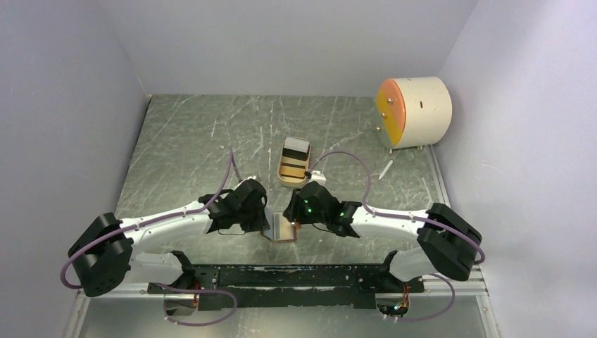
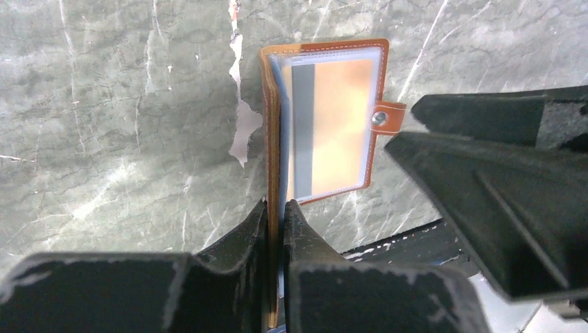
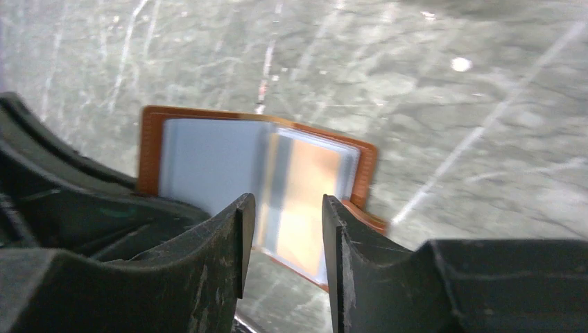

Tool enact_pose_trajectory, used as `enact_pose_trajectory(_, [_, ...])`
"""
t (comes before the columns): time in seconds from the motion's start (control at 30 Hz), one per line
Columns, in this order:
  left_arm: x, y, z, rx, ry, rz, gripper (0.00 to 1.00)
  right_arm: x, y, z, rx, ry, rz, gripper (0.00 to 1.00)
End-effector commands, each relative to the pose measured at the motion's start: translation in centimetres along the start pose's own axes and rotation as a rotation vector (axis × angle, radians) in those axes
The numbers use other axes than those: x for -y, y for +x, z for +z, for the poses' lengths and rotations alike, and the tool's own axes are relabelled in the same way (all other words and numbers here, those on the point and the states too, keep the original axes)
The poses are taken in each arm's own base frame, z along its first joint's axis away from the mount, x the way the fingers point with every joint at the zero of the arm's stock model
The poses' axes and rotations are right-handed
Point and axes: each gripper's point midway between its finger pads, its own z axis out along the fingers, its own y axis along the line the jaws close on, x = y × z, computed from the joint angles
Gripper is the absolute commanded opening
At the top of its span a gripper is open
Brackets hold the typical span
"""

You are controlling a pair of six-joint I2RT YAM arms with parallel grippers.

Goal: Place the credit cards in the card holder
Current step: Turn over the card slot in the card holder, then pick up the credit card from the storage box.

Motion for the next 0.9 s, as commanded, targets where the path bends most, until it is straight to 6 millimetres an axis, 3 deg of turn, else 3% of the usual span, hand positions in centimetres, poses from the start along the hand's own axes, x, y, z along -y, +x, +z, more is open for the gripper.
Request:
enact_pose_trajectory(0.0, [0.6, -0.2, -0.6, 0.033, 0.056, -0.014, 0.09, 4.3, 0.2, -1.1, 0.014, 0.141, -0.048, 0.44])
enact_pose_trajectory(0.13, [0.5, 0.3, -0.5, 0.030, 0.087, -0.029, 0.14, 3.9, -1.5, -1.9, 0.039, 0.137, -0.115, 0.46])
enact_pose_trajectory(0.33, [0.4, 0.8, -0.2, -0.015, 0.185, -0.070, 0.24, 1.1, -7.5, -3.0, 0.141, 0.069, -0.316, 0.53])
enact_pose_trajectory(0.47, [0.1, 0.5, -0.6, -0.006, 0.226, -0.103, 0.31, 1.4, -11.7, -2.9, 0.180, 0.108, -0.446, 0.57])
enact_pose_trajectory(0.6, [-0.3, 0.0, -0.8, 0.018, 0.254, -0.112, 0.33, 2.1, -15.2, -1.5, 0.186, 0.152, -0.583, 0.60])
enact_pose_trajectory(0.7, [-0.4, -0.2, -0.8, 0.021, 0.267, -0.107, 0.30, 2.7, -17.3, 0.1, 0.171, 0.194, -0.727, 0.61])
enact_pose_trajectory(0.87, [-0.6, 0.0, -0.8, 0.013, 0.276, -0.093, 0.10, 3.9, -20.7, 2.4, 0.151, 0.297, -0.921, 0.63])
